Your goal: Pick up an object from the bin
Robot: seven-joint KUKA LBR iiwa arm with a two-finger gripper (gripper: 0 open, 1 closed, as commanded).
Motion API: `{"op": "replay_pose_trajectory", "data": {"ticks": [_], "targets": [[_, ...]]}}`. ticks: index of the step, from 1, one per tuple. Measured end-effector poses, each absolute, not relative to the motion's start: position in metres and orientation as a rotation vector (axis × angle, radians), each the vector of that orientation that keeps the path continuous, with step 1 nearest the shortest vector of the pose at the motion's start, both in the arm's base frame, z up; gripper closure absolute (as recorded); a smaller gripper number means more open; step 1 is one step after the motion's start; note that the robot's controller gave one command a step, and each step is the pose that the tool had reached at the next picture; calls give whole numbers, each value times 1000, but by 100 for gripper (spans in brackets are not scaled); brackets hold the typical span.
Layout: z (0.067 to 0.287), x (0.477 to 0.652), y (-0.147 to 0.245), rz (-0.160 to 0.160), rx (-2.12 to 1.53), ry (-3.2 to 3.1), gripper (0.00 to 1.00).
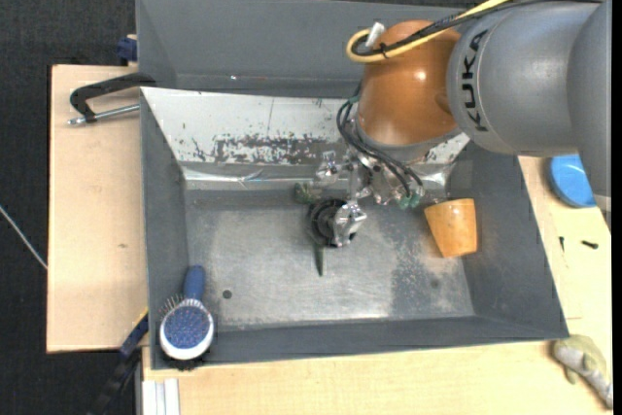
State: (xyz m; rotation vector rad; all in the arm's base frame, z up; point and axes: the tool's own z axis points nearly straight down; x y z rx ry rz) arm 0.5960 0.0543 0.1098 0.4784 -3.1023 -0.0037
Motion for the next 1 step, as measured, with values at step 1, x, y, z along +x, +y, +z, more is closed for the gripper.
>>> {"op": "replay_pose_trajectory", "data": {"ticks": [1], "targets": [[296,600,57,5,1543,-2750,100]]}}
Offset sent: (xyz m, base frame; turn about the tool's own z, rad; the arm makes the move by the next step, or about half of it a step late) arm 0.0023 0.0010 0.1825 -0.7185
